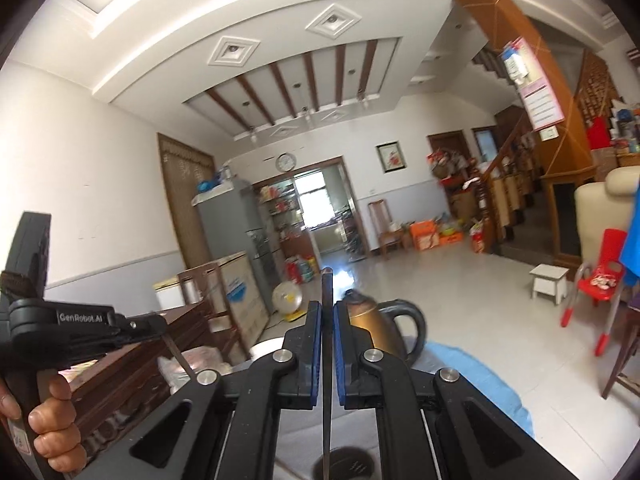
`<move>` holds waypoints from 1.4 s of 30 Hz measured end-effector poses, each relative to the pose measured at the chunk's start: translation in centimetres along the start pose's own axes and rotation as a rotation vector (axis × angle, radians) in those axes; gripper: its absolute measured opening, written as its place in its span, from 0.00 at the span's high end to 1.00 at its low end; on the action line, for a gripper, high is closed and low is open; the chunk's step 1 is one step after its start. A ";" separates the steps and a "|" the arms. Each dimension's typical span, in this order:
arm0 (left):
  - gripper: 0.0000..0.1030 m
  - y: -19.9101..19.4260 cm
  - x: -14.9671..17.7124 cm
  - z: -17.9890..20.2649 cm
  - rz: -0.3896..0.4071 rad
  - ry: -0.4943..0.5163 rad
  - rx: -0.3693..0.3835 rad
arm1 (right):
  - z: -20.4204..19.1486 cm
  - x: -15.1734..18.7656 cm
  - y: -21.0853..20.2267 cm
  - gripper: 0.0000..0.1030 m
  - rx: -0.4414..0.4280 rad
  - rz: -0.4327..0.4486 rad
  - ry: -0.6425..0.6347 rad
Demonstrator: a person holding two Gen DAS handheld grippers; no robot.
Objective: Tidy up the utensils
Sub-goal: 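Lift the chopsticks over the grey holder and open both tools to drop them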
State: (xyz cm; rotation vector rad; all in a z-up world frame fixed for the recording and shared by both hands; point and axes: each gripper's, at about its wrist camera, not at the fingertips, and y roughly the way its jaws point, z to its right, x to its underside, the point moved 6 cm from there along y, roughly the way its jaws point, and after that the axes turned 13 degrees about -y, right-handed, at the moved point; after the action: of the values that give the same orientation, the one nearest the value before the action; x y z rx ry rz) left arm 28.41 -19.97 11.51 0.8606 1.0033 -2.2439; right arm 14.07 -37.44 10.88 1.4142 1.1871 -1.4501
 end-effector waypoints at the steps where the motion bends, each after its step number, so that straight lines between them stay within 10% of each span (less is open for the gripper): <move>1: 0.95 0.7 0.2 0.2 0.011 -0.002 0.003 | 0.2 0.1 0.4 0.94 0.008 0.001 0.002; 17: 0.92 7.3 7.2 -1.3 -0.151 0.097 -0.101 | 1.6 6.9 4.1 0.92 -0.023 -0.226 0.053; 21: 0.47 5.5 7.2 -2.3 -0.152 0.127 -0.115 | 2.4 7.7 4.0 0.90 -0.072 -0.284 0.127; 25: 0.41 3.3 6.6 -4.3 -0.118 0.135 -0.129 | 3.2 7.7 2.2 0.85 -0.089 -0.274 0.171; 30: 0.39 0.3 6.6 -10.2 -0.113 0.115 -0.238 | 3.4 6.3 -0.6 0.38 -0.097 -0.195 0.179; 36: 0.39 -3.6 9.0 -19.2 -0.131 0.057 -0.455 | 2.6 4.7 -5.3 0.38 -0.106 -0.061 0.150; 42: 0.39 -6.1 13.4 -23.1 -0.174 0.072 -0.562 | -2.0 6.3 -6.8 0.38 -0.214 -0.109 0.076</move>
State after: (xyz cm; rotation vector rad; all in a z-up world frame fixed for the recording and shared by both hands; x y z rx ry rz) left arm 23.16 -0.95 -7.55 0.6205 1.6873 -1.9064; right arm 7.55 -33.20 5.42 1.2837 1.4416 -1.3079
